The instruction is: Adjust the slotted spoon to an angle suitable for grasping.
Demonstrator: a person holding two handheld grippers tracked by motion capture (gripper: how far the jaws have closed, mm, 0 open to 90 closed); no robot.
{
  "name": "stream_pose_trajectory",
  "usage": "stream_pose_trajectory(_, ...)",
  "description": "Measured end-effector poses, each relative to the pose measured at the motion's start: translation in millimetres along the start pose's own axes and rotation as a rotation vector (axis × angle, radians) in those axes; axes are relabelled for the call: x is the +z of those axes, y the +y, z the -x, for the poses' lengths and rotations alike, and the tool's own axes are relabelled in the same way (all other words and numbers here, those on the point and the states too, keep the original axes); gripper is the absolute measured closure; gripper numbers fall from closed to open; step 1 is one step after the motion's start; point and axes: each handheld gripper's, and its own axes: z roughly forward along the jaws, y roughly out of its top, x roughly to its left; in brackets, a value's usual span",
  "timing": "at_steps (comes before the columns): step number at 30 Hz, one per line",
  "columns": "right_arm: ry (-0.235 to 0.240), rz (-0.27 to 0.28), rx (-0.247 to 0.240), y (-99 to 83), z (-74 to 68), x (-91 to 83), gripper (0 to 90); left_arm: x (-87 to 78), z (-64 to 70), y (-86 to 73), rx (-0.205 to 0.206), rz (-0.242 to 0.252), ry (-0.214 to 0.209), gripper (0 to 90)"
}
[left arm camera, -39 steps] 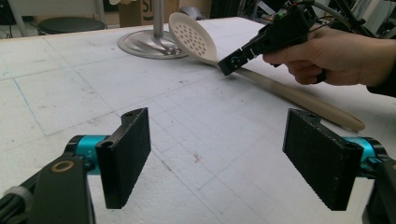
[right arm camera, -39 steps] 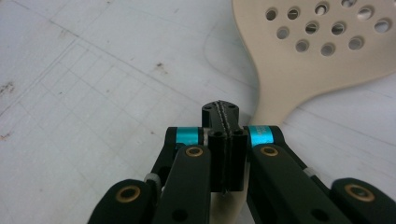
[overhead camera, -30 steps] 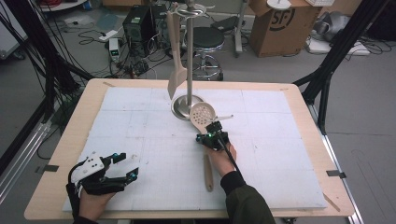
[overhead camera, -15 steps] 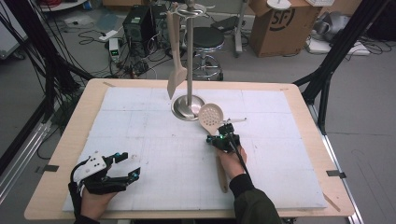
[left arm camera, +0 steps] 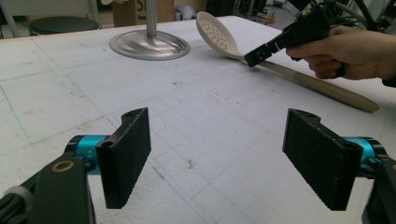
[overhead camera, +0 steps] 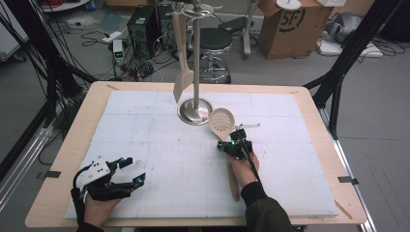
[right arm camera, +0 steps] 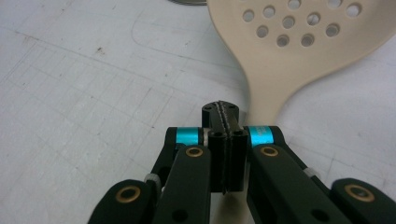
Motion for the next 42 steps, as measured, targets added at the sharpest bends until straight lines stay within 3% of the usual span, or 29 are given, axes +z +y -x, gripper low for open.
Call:
stream_pose_trajectory(4, 0.057, -0.009, 0.049, -2.3, 2.4, -3.6, 90.0, 0.3, 0.1, 0.8, 0.0, 0.002, 0.001, 24.1)
stream_pose_trajectory(6, 0.083, -0.01, 0.044, -4.4, 3.1, -10.0, 90.0, 0.5, -0.4, 1.2, -0.002, 0.005, 0.002, 24.1)
stream_pose_trajectory(14, 0.054, 0.018, 0.069, -18.6, 17.4, -48.7, 90.0, 1.4, 0.9, 2.4, 0.006, 0.003, -0.002, 24.1)
stream_pose_trajectory(16, 0.077, 0.023, 0.108, -26.2, 23.1, -53.4, 90.0, 2.1, 1.1, 2.4, 0.006, 0.004, 0.0, 24.2)
stream_pose_trajectory(19, 0.077, 0.013, 0.128, -33.4, 26.2, -56.9, 90.0, 1.2, 1.1, 2.8, 0.009, 0.002, 0.0, 24.2)
stream_pose_trajectory(26, 0.068, -0.06, 0.098, -52.6, 25.5, -59.7, 90.0, -1.1, 0.7, 2.9, 0.009, 0.007, 0.006, 24.2)
stream_pose_trajectory(31, 0.111, -0.031, 0.115, -66.5, 19.5, -63.4, 90.0, -0.4, 1.2, 2.6, 0.012, 0.002, 0.006, 24.2)
stream_pose_trajectory(36, 0.171, -0.047, 0.097, -72.3, 7.8, -61.3, 90.0, -0.5, 1.7, 2.9, 0.009, 0.008, 0.004, 24.2)
stream_pose_trajectory(42, 0.206, -0.069, 0.059, -70.5, -12.8, -50.1, 90.0, 1.1, 2.4, 3.0, 0.01, 0.004, 0.003, 24.2)
